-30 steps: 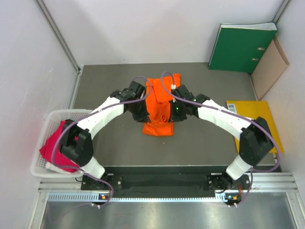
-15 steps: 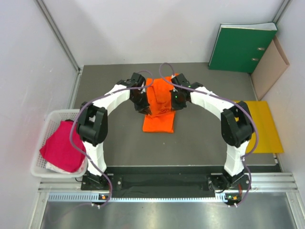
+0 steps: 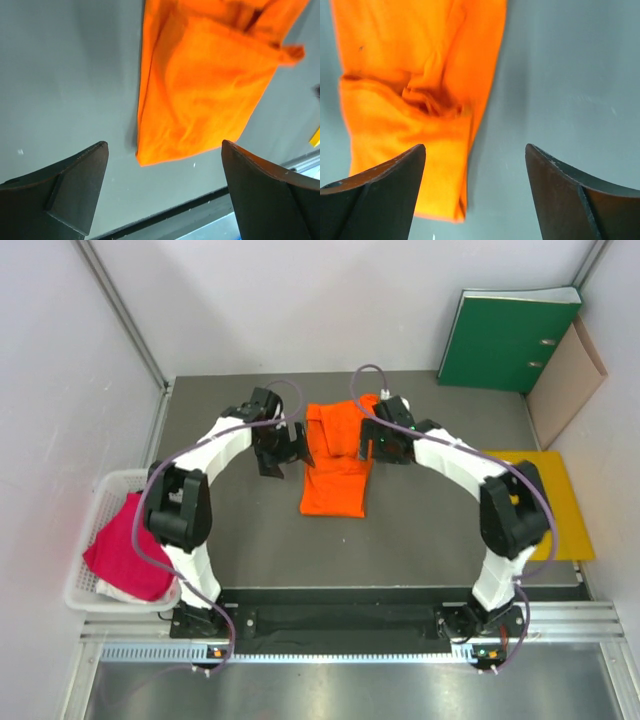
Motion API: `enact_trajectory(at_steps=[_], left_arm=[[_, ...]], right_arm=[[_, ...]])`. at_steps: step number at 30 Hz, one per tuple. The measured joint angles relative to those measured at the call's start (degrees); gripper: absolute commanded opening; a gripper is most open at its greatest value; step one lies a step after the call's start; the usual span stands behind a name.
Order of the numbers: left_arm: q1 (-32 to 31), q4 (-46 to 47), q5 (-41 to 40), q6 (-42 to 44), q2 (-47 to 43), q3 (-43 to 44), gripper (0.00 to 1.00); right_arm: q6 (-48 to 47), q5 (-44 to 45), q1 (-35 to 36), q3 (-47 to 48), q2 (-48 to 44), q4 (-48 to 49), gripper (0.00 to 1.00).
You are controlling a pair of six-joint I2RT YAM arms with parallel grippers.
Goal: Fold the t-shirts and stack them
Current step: Fold the folded rectangular tshirt in 1/3 of the way
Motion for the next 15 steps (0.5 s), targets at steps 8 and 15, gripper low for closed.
enact_trajectory(at_steps=[8, 15], left_arm=[[-0.3, 7.0, 3.5, -2.1, -8.4, -17.2, 0.95], [-0.3, 11.6, 5.5, -5.0, -7.7, -22.9, 0.92]], right_arm=[[4.0, -7.1, -0.8, -14.8, -14.1, 3.7, 0.77], [11.2, -21.6, -1.0, -24.9, -8.1, 10.5, 0.75]])
